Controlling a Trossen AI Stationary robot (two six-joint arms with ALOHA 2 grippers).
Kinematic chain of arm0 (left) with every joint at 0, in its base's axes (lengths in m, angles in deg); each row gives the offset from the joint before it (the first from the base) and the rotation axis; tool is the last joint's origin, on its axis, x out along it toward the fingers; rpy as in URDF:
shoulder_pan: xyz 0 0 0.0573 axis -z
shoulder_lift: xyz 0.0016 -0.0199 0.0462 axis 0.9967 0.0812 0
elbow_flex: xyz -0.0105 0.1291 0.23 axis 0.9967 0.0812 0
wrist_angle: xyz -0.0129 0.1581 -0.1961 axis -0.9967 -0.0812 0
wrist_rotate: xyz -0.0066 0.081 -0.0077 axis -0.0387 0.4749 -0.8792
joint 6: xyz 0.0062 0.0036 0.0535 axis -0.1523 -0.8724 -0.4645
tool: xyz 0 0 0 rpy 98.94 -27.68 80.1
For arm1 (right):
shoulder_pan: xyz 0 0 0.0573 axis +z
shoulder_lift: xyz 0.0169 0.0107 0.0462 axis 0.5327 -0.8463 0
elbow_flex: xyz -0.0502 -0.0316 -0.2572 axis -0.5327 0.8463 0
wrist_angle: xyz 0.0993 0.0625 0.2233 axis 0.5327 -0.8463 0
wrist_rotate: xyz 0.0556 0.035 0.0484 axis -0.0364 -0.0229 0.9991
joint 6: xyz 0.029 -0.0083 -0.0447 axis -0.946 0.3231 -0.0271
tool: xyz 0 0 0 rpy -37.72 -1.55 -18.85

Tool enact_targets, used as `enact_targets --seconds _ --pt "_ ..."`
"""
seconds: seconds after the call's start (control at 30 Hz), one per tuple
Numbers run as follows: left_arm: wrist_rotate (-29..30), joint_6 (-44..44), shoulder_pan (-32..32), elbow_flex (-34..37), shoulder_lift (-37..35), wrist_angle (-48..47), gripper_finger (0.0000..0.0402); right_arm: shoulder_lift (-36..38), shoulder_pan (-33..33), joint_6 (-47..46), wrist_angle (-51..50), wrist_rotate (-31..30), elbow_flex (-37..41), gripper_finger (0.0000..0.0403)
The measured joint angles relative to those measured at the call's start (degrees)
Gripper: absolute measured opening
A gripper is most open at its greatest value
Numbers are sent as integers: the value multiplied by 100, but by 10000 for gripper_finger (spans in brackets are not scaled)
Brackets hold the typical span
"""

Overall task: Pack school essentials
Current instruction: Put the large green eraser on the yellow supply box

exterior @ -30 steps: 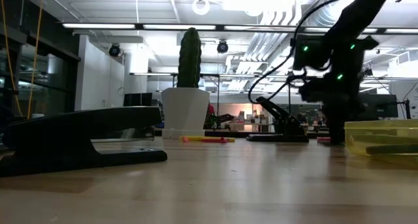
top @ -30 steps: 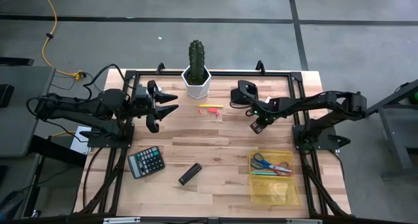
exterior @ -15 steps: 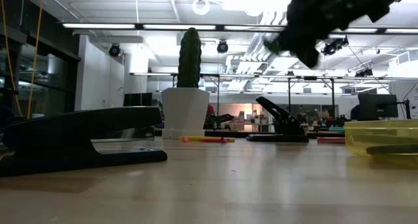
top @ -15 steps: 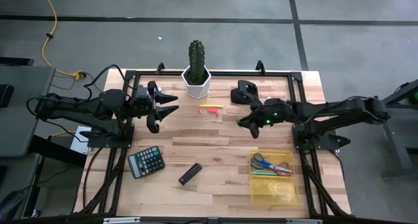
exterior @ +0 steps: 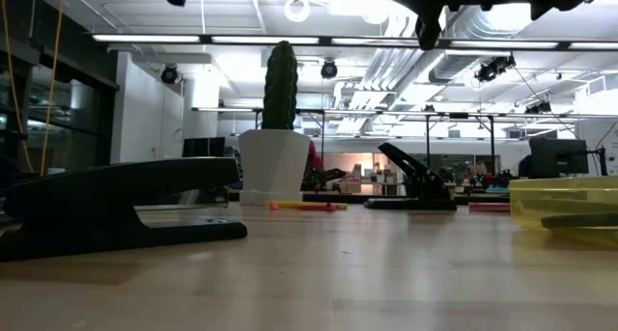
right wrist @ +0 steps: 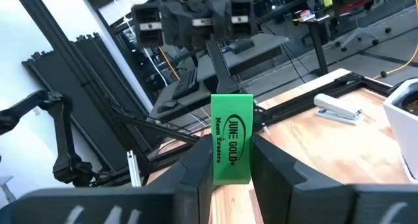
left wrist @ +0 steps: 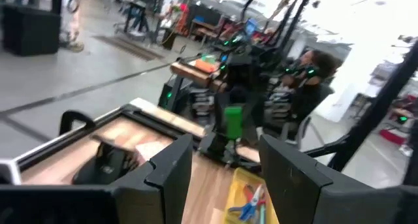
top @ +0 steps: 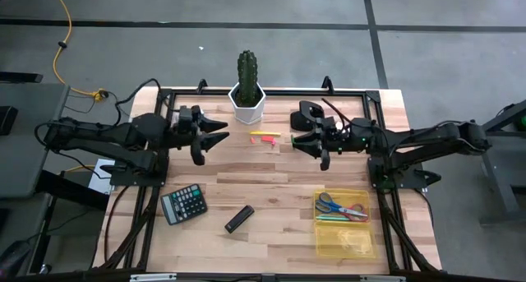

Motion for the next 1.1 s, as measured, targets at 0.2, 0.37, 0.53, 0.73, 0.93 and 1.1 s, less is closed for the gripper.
enact_targets --seconds 0.2,0.37,0.53,0.73,0.93,1.1 --pt "-106 4 -120 11 446 292 168 0 0 137 23 3 -2 78" --pt "-460 -175 -131 11 941 891 168 0 0 220 25 8 -4 78" --pt "-514 -228 -131 13 1313 1144 168 2 0 347 127 9 -7 78" --pt "-512 -445 -133 15 1577 1636 168 -89 -9 365 172 -119 -9 78" --pt "-512 -447 -138 17 1629 1729 168 -227 -7 485 171 -135 -9 78" --pt "-512 -447 -138 17 1627 1730 168 -232 -7 433 173 -131 -9 78"
